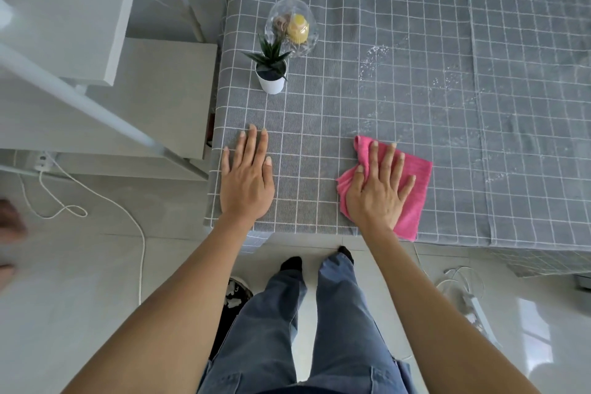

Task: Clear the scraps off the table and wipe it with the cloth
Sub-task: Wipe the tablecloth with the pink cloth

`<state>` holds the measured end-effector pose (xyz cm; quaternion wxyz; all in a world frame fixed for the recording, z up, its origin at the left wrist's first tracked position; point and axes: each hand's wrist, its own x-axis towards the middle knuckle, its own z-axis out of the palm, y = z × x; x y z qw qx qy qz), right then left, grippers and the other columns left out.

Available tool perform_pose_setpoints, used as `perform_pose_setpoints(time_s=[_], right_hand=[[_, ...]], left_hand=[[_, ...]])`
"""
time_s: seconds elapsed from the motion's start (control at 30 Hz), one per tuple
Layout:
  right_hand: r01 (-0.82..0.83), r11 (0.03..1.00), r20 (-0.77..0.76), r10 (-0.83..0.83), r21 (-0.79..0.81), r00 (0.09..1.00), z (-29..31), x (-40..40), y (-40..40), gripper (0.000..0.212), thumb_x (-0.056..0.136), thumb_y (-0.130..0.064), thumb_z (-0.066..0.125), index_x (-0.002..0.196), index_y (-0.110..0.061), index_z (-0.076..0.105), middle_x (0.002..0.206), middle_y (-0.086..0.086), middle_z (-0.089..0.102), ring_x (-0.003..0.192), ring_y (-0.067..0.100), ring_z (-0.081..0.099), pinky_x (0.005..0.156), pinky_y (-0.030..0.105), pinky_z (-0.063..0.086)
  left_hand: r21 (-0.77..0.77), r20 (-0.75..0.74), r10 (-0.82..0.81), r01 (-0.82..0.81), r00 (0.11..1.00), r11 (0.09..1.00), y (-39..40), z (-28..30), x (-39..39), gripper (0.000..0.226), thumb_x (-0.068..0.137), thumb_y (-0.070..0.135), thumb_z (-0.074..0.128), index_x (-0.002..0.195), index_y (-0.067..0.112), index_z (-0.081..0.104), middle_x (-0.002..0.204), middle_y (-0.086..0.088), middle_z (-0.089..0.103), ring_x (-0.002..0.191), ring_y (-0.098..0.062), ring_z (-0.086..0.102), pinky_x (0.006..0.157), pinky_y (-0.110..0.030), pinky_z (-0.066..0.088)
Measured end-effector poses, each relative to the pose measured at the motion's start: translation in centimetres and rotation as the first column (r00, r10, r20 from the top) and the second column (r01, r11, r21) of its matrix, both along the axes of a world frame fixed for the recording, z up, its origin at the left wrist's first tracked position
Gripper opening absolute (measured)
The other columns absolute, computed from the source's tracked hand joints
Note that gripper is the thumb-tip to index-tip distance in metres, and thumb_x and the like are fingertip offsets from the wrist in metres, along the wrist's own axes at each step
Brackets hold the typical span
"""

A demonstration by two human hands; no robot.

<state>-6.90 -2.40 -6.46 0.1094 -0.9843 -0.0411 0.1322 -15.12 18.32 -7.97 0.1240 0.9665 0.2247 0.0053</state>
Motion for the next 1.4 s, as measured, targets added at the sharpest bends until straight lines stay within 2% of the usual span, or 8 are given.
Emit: perform_pose_setpoints(time_s=[0.2, 0.4, 0.6, 0.7, 0.93, 1.07, 1.2, 1.4], right_hand=[[-0.308, 0.95, -0.009, 0.309, 0.056, 0.951, 0.3, -4.2, 5.6, 0.055, 0.1, -0.045, 0.007, 0.15, -0.036, -0.013, 0.157, -0.005, -0.023, 0.144, 0.017, -0.025, 0.115, 0.05, -0.017], [-0.379, 0.921, 0.037, 0.377, 0.087, 0.926, 0.3, -3.3, 3.2, 0.052, 0.102, -0.041, 0.015, 0.152, -0.038, 0.001, 0.16, -0.011, -0.008, 0.147, 0.012, -0.013, 0.118, 0.047, -0.011], [-0.156, 0.987, 0.024, 0.157, -0.045, 0.987, -0.2, 0.4, -3.2, 0.055, 0.098, -0.047, 0.004, 0.149, -0.039, -0.014, 0.159, -0.007, -0.015, 0.145, 0.017, -0.017, 0.118, 0.049, -0.009], [0.002, 0.998, 0.013, -0.001, -0.061, 1.0, 0.0, 1.5, -5.3, 0.056, 0.097, -0.046, 0.004, 0.15, -0.037, -0.011, 0.16, -0.006, -0.011, 0.147, 0.017, -0.013, 0.118, 0.049, -0.008], [0.246, 0.969, 0.018, -0.246, 0.027, 0.969, 0.2, 0.7, 0.3, 0.055, 0.101, -0.041, 0.012, 0.152, -0.032, -0.008, 0.161, 0.0, -0.014, 0.147, 0.02, -0.016, 0.116, 0.054, -0.01], [0.028, 1.0, -0.012, -0.028, 0.0, 1.0, 0.3, -0.1, 5.2, 0.058, 0.1, -0.045, 0.009, 0.151, -0.03, -0.015, 0.158, 0.001, -0.023, 0.145, 0.022, -0.022, 0.113, 0.052, -0.017], [-0.284, 0.958, 0.014, 0.284, 0.043, 0.959, 0.3, -1.9, 8.2, 0.056, 0.101, -0.043, 0.008, 0.152, -0.031, -0.011, 0.159, 0.0, -0.019, 0.146, 0.02, -0.019, 0.114, 0.051, -0.016], [-0.4, 0.916, 0.038, 0.399, 0.024, 0.916, -0.1, 0.3, 4.7, 0.053, 0.102, -0.044, 0.008, 0.152, -0.035, -0.007, 0.161, -0.004, -0.011, 0.147, 0.017, -0.014, 0.117, 0.051, -0.01]], left_hand=[[-0.006, -0.003, 0.006, -0.006, 1.0, 1.0, -0.1, 0.0, 0.1, 0.054, 0.101, 0.033, 0.011, 0.153, 0.022, 0.008, 0.161, 0.003, 0.004, 0.148, -0.013, 0.002, 0.12, -0.044, 0.006], [0.007, 0.005, 0.0, 0.0, 1.0, 1.0, 0.0, 0.1, 0.0, 0.052, 0.102, 0.031, 0.016, 0.153, 0.022, 0.011, 0.16, 0.002, 0.009, 0.148, -0.014, 0.006, 0.12, -0.044, 0.007], [-0.012, -0.007, -0.005, 0.005, 1.0, 1.0, 0.0, 0.1, 0.0, 0.052, 0.102, 0.032, 0.011, 0.153, 0.024, 0.006, 0.161, 0.004, 0.004, 0.148, -0.013, 0.001, 0.12, -0.044, 0.005], [-0.007, -0.015, -0.001, 0.001, 1.0, 1.0, 0.1, 0.1, -0.1, 0.052, 0.102, 0.032, 0.012, 0.153, 0.024, 0.003, 0.161, 0.003, 0.002, 0.148, -0.013, 0.0, 0.12, -0.045, 0.005], [-0.005, -0.023, 0.007, -0.008, 1.0, 1.0, 0.0, 0.0, 0.0, 0.052, 0.103, 0.031, 0.013, 0.153, 0.024, 0.001, 0.161, 0.003, -0.001, 0.148, -0.013, -0.002, 0.12, -0.044, 0.003], [-0.005, -0.037, 0.013, -0.013, 0.999, 1.0, -0.1, 0.1, 0.1, 0.053, 0.103, 0.031, 0.014, 0.153, 0.024, -0.001, 0.161, 0.004, -0.004, 0.148, -0.012, -0.005, 0.12, -0.043, 0.001], [-0.006, -0.031, 0.012, -0.012, 0.999, 1.0, -0.1, 0.2, 0.0, 0.053, 0.103, 0.031, 0.015, 0.153, 0.024, 0.002, 0.161, 0.004, -0.002, 0.148, -0.012, -0.003, 0.12, -0.043, 0.003], [0.004, -0.013, -0.009, 0.009, 1.0, 1.0, 0.1, 0.1, 0.0, 0.054, 0.101, 0.032, 0.011, 0.153, 0.023, 0.006, 0.161, 0.003, 0.004, 0.148, -0.014, 0.002, 0.12, -0.044, 0.004]])
